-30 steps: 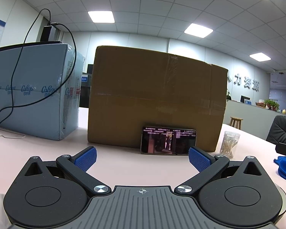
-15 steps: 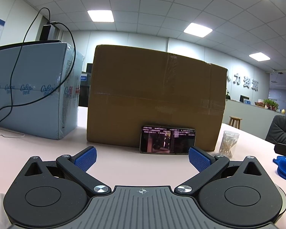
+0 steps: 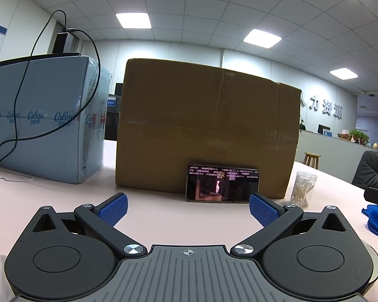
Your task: Clean bowl
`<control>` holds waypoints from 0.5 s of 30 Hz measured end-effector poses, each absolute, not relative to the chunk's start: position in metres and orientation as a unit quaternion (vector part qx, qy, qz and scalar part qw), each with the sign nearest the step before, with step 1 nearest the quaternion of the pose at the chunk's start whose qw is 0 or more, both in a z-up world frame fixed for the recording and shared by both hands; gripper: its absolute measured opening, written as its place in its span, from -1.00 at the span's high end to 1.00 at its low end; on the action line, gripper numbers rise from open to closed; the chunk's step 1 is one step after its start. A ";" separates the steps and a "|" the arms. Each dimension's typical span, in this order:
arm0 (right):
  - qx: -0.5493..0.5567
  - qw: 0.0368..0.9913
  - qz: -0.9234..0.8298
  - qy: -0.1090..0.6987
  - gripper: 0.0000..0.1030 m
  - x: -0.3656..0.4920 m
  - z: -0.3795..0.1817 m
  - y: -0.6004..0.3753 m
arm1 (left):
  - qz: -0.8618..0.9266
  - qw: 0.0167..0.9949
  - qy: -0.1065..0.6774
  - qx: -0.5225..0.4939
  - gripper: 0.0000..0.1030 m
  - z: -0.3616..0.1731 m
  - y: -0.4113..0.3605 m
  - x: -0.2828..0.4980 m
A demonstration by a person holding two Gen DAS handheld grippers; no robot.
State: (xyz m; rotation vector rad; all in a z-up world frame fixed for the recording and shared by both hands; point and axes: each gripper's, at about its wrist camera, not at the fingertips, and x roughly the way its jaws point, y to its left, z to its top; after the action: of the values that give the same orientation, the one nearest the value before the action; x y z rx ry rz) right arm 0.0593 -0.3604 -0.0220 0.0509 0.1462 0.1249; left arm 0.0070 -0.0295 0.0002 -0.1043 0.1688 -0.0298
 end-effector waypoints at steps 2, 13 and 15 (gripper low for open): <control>0.026 0.995 0.062 0.074 -1.00 0.059 -0.022 -0.360 | -0.013 0.995 0.086 -0.052 -1.00 0.000 -0.029 0.007; 0.027 0.995 0.062 0.076 -1.00 0.059 -0.022 -0.362 | -0.013 0.995 0.088 -0.051 -1.00 0.000 -0.030 0.008; 0.027 0.995 0.062 0.077 -1.00 0.059 -0.022 -0.362 | -0.013 0.995 0.087 -0.051 -1.00 0.000 -0.030 0.008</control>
State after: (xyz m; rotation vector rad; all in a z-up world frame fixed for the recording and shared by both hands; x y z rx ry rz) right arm 0.0595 -0.3624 -0.0216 0.0549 0.1540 0.1235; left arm 0.0076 -0.0299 0.0000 -0.1017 0.1752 -0.0254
